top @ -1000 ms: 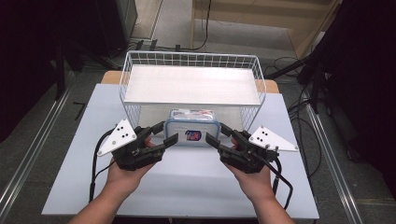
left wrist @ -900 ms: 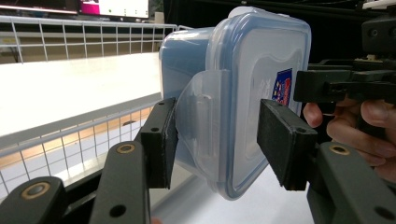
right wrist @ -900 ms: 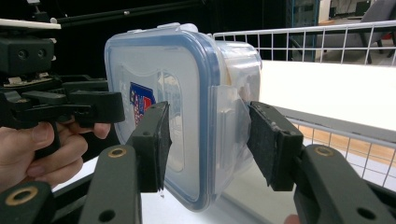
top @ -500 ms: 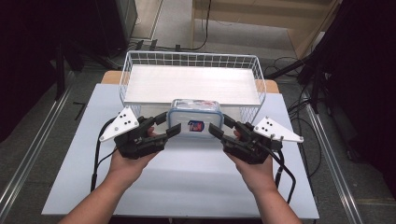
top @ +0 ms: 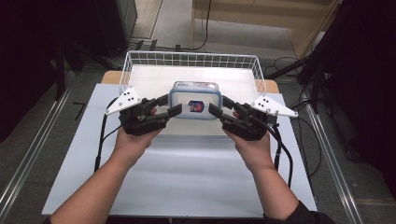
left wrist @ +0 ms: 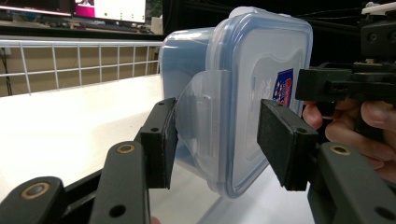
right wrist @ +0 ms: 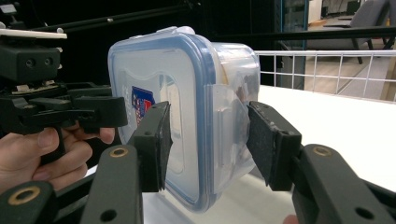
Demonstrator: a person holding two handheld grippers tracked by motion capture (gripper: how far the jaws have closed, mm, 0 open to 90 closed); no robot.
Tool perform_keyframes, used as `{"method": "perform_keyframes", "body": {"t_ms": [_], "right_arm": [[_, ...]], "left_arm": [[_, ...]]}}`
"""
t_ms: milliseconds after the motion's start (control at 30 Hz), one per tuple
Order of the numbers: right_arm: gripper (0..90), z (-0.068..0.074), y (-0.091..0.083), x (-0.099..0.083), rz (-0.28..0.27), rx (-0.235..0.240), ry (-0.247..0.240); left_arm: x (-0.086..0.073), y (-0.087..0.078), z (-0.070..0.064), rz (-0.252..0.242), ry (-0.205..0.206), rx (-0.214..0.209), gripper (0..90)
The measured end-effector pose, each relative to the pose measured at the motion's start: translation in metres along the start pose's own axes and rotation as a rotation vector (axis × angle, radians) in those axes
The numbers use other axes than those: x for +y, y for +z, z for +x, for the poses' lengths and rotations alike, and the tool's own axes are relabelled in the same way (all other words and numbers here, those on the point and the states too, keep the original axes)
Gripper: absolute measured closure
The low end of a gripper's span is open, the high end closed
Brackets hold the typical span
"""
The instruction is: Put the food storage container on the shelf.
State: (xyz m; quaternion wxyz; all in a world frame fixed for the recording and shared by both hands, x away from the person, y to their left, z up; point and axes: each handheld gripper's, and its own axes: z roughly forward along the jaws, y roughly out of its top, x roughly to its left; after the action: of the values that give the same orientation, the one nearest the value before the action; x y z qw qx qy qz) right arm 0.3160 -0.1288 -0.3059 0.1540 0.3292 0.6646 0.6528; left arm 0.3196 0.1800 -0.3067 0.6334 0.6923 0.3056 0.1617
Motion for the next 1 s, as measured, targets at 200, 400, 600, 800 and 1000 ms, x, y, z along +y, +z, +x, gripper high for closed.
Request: {"method": "perform_keyframes", "body": {"t_ms": [200, 400, 600, 800, 1000], "right_arm": [[51.9, -0.008, 0.016, 0.008, 0.007, -0.004, 0.003], [51.9, -0.020, 0.031, 0.015, 0.012, -0.007, 0.014], [51.8, -0.027, 0.037, 0.015, 0.010, -0.013, 0.026], [51.7, -0.028, 0.040, 0.020, 0.019, -0.013, 0.030], [51.6, -0.029, 0.042, 0.021, 0.028, -0.004, 0.061]], "left_arm": [[0.005, 0.006, 0.016, -0.004, -0.035, 0.001, 49.0], [0.009, 0.016, 0.032, -0.009, -0.051, 0.005, 48.9], [0.010, 0.021, 0.039, -0.008, -0.062, 0.003, 48.8], [0.011, 0.020, 0.042, -0.018, -0.104, -0.004, 49.0], [0.012, 0.019, 0.043, -0.013, -0.133, -0.001, 49.2]]}}
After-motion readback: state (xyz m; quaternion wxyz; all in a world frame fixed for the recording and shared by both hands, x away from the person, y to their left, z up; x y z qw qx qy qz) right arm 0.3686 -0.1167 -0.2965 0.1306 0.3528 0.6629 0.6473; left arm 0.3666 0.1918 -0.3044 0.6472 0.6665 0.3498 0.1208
